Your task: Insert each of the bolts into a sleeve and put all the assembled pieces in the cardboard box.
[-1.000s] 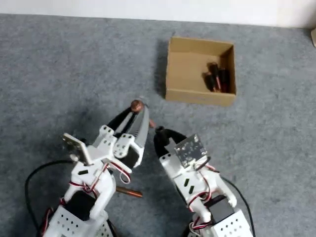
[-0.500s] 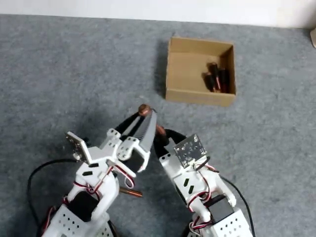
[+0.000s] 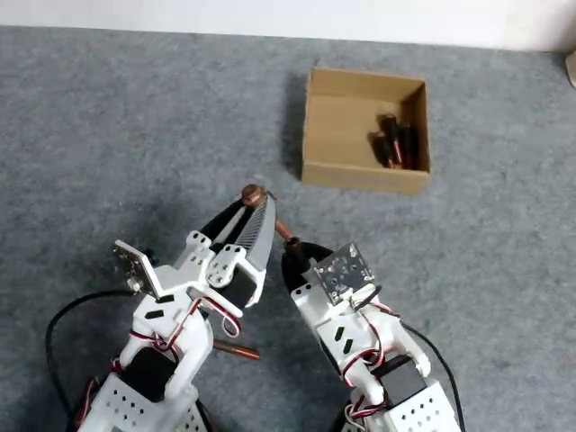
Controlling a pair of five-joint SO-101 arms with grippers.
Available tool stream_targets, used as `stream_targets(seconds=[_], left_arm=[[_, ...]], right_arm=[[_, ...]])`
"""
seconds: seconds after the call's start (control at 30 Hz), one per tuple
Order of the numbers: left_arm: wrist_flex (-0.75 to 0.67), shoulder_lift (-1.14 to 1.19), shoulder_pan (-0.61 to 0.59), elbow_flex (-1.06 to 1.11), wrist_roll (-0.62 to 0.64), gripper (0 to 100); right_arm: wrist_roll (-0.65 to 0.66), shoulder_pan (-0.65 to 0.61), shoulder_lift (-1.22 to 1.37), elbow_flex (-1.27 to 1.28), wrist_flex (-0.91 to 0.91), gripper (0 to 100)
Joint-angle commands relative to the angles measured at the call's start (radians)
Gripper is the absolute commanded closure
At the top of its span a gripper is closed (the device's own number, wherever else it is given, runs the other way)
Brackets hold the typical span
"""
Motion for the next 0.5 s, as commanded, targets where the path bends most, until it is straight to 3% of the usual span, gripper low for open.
stream_targets(seconds=[0.0,0.23,0.47], left_arm=[[-0.003,-0.007,-0.016,-0.002,-0.008,100],[-0.003,-0.007,-0.015,0.004,-0.005,100],[0.097,-0.01,0.012,-0.001,-0.003,100]], right_arm=[[-0.012,-0.004,-0.015,-0.036,-0.013,99.3],[-0.015,-0.008,-0.015,-0.067,-0.013,99.3],[-0.012,-0.008,-0.015,-0.11,-0.044,99.3]])
